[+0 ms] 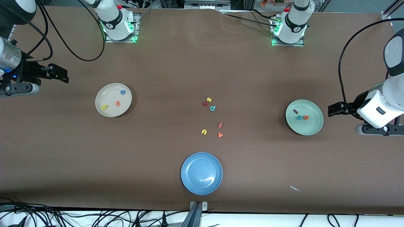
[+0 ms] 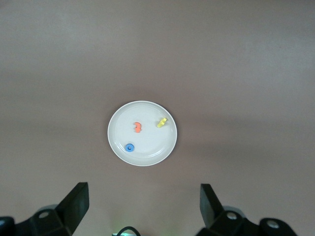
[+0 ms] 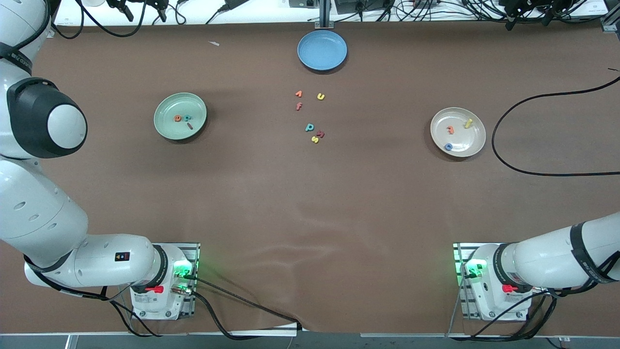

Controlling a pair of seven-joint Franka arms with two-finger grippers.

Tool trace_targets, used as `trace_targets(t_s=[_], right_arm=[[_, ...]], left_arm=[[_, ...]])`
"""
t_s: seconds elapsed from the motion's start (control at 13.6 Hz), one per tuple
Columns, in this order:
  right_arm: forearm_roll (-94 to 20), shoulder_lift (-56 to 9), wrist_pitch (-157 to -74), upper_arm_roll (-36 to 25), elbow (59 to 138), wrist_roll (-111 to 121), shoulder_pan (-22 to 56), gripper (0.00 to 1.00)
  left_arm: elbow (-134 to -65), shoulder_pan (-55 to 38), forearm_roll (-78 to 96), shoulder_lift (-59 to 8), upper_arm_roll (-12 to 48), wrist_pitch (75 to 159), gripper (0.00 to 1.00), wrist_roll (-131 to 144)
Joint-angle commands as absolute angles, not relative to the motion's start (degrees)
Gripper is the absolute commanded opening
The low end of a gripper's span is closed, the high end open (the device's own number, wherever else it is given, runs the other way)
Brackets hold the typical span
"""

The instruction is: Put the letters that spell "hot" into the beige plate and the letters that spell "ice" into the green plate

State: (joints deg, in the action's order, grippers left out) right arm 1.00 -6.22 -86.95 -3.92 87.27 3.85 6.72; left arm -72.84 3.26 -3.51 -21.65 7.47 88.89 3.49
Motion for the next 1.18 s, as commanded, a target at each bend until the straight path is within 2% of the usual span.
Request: trace_targets(t_s=[0.0, 1.11], right_arm=[[0.26, -6.59, -86.92, -4.04, 85.35, 4.22, 6.42, 1.0], [-1.32, -6.86, -86.66, -4.66, 84.55, 3.87, 6.5, 1.0]], left_arm=[[-75.5, 3.6, -1.67, -19.42, 7.12, 90.09, 1.0, 1.93], [-75.5, 3.6, -1.67, -19.42, 7.12, 90.09, 1.0, 1.93]])
